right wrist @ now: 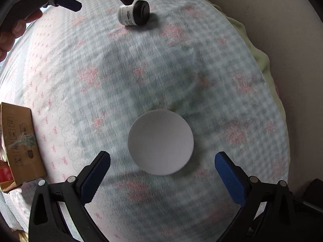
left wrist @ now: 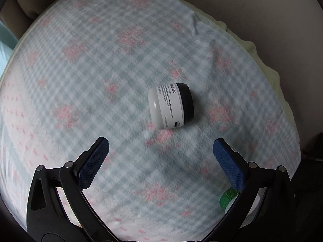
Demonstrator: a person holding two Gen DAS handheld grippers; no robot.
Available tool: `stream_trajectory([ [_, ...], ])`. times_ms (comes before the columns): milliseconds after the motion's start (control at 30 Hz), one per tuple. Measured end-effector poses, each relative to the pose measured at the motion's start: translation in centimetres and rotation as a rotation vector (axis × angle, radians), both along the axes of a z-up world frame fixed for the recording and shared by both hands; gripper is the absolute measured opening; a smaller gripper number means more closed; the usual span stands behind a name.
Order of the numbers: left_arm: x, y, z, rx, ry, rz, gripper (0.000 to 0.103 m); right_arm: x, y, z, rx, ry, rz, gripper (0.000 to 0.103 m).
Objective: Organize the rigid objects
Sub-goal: 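Grasp the Metal DX jar with the left tool while the right tool grasps the green-and-white jar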
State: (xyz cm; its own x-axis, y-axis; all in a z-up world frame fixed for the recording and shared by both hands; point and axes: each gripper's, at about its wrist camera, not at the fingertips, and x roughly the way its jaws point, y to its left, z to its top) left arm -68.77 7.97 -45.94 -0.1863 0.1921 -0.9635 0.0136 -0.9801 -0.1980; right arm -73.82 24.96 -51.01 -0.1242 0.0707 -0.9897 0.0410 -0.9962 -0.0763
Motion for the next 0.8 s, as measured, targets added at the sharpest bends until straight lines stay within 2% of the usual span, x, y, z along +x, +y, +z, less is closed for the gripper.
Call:
stream_trajectory([
  [233, -2.5, 0.5, -2.7, 0.011, 0.031, 0.019, 0.088, 0.0, 0.2, -2.7, -0.006, 0.003, -0.027, 0.103],
  [300, -3.0, 0.4, -3.1, 0.024, 0.037, 0.030, 0.087, -0.1, 0.2, -3.1, -0.006, -0.003, -0.029, 0.099],
  [467, -3.8, 0.6, -4.2, 0.030, 0.023, 0.040, 0.076, -0.1, -0.1, -4.3, 0.031, -0.011, -0.014, 0.088],
  [533, -3.9, 0.7, -4.5, 0.045, 0.020, 0.045, 0.064, 0.1, -0.2, -4.6, 0.046, -0.002, -0.011, 0.088],
  [633, -3.9, 0.7, -4.6, 0.068, 0.029, 0.043, 0.052, 0.2, -0.3, -4.6, 0.045, 0.014, -0.013, 0.088],
  [800, -3.9, 0.8, -4.6, 0.062, 0.037, 0.028, 0.051, 0.3, 0.2, -4.6, 0.053, 0.016, -0.024, 0.076],
])
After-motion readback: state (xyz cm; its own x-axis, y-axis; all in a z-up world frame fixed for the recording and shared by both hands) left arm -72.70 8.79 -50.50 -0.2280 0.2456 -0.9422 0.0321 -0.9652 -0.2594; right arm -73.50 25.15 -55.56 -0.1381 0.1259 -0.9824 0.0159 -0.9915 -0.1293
